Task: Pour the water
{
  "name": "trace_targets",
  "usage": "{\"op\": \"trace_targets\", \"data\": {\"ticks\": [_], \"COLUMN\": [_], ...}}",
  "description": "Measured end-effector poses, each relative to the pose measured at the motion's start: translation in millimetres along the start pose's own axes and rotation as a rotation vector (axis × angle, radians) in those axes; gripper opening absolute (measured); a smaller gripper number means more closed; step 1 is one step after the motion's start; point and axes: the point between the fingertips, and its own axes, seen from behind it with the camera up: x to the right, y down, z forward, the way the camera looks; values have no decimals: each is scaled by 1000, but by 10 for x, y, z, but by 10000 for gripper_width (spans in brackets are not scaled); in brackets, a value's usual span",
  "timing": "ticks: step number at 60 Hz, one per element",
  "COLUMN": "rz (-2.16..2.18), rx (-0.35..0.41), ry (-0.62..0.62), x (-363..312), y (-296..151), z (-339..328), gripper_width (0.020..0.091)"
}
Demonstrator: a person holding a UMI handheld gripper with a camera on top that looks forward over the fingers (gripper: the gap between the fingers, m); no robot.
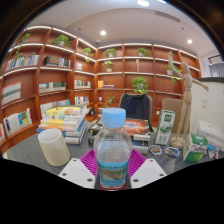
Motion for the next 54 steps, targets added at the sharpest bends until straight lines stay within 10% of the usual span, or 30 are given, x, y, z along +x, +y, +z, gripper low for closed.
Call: {"op": "trace_targets", "data": {"ticks": [18,27,54], "rz": [10,45,116], "rx": [-37,-40,-59], "ry": [16,62,394], "x": [7,10,584], "y": [77,76,194], "z": [-54,-437,-2081], "gripper_width": [491,808,816]}}
